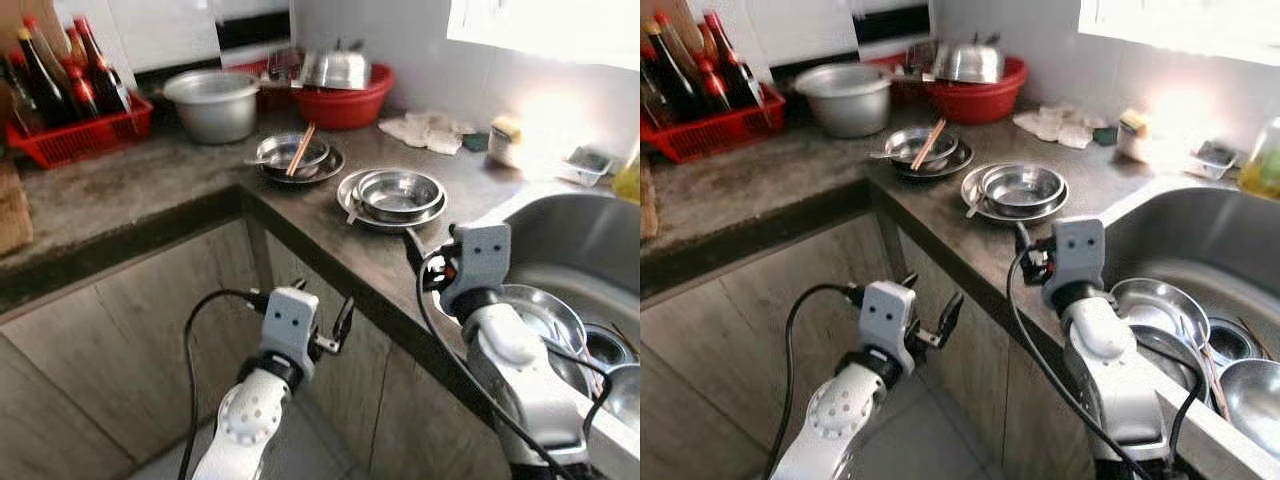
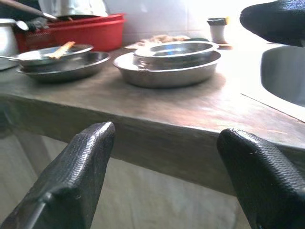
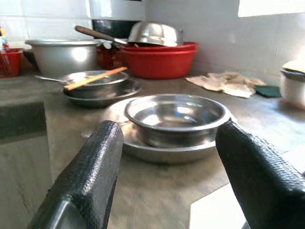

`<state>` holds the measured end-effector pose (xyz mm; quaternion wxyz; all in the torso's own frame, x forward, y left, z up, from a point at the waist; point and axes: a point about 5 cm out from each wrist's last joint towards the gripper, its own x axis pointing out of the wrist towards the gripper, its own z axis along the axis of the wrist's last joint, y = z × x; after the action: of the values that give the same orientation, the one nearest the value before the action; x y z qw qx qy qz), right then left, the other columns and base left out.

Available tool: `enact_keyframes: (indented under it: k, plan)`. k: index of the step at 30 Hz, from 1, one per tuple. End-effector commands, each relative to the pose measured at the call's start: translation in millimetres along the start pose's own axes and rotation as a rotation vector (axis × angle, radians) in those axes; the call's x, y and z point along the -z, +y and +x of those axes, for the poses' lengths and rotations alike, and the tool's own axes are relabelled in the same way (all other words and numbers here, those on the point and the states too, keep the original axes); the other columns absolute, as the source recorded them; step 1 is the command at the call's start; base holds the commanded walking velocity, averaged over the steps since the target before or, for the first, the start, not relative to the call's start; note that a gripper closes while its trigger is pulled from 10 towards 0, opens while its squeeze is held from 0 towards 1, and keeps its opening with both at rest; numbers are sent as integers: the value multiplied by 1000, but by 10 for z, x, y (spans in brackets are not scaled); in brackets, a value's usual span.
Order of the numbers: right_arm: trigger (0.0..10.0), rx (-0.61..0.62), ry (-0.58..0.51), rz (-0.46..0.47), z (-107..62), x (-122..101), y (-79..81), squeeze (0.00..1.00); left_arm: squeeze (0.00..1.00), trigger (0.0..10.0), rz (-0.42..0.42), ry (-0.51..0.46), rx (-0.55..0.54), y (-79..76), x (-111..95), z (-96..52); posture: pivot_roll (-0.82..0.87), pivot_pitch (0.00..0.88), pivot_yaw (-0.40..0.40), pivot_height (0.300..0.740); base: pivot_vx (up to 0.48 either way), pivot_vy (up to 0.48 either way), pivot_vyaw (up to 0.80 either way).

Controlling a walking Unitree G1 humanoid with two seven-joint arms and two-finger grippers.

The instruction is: Kitchen organization

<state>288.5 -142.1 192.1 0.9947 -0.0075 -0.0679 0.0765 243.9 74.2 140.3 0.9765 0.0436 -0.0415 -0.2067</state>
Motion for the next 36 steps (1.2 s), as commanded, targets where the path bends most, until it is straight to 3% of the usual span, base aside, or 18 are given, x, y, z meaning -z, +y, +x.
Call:
enact_keyframes:
  k: [1,9,11,15,16,19,20,21,22,23,32,36]
  plan:
    - [10000,-27,-18,1,53,-52,53,0,0,10000,8,2,-19,55,0,-12,47,54,-36,740,0,0,0]
    - [10000,-49,-34,-38,219,-156,-26,0,0,10000,-7,8,-21,51,11,-10,45,53,-36,740,0,0,0]
    - [10000,-82,-29,-93,398,-217,-63,0,0,10000,-10,11,-3,16,19,-11,46,55,-36,740,0,0,0]
    - [10000,-116,12,-130,537,-228,-92,0,0,10000,-35,12,38,-47,5,-13,47,66,-43,740,0,0,0]
    - [10000,-145,63,-153,634,-217,-122,1000,0,10000,-54,8,80,-109,-8,-26,51,74,-48,740,0,0,0]
    - [10000,-161,92,-199,760,-270,-188,1000,0,10000,-73,6,125,-174,-21,-50,52,86,-50,740,0,0,0]
    - [10000,-181,108,-238,835,-320,-227,459,0,10000,-90,18,138,-192,-14,-63,53,95,-52,740,0,0,0]
    - [10000,-187,114,-244,851,-328,-235,459,0,10000,-93,21,140,-194,-12,-65,53,95,-52,740,0,0,0]
    - [10000,-187,115,-249,861,-344,-248,78,0,10000,-96,22,143,-201,-14,-71,53,105,-56,740,0,0,0]
    - [10000,-181,156,-240,909,-344,-307,0,0,10000,-102,20,150,-211,-21,-77,53,108,-57,740,0,0,0]
    - [10000,-230,312,-263,1132,-436,-600,0,0,10000,-118,22,169,-242,-51,-121,55,143,-67,740,0,0,0]
    - [10000,-281,334,-273,1151,-456,-613,0,0,10000,-120,19,172,-245,-66,-135,57,153,-67,740,0,0,0]
